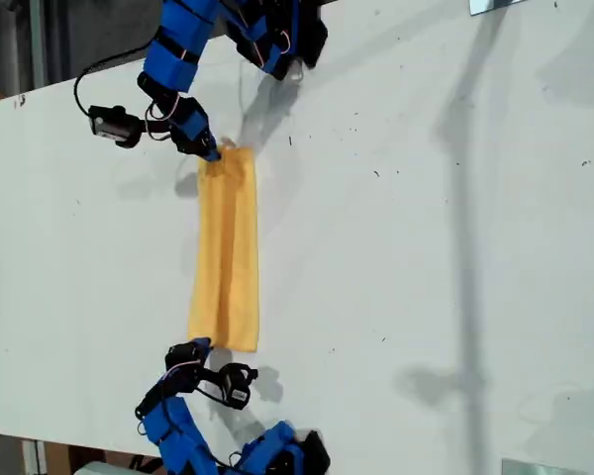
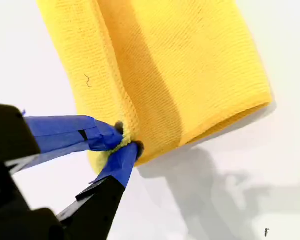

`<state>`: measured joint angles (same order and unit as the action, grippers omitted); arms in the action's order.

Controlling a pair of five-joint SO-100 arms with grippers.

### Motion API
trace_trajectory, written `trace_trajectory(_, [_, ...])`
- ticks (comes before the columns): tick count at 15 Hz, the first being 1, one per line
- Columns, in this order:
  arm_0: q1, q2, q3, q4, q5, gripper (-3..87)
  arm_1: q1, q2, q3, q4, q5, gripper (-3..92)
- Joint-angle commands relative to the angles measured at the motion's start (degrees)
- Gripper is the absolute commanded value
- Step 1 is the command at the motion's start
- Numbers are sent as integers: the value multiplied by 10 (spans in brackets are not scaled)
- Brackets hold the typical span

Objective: Grasp corners of a square towel and fold twice.

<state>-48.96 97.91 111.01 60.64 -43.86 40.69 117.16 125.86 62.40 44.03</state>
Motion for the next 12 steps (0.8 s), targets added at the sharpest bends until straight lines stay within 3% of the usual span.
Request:
trace_trajectory(1, [22,47,42,-19,-26,-2,-8,52,28,-8,14,0])
trace_trajectory(8, [73,115,154,-75,-83,-2,-69,62,108,-61,68,0])
trace_trajectory(12, [114,149,188,-80,-122,-2,-59,62,120,-65,69,0])
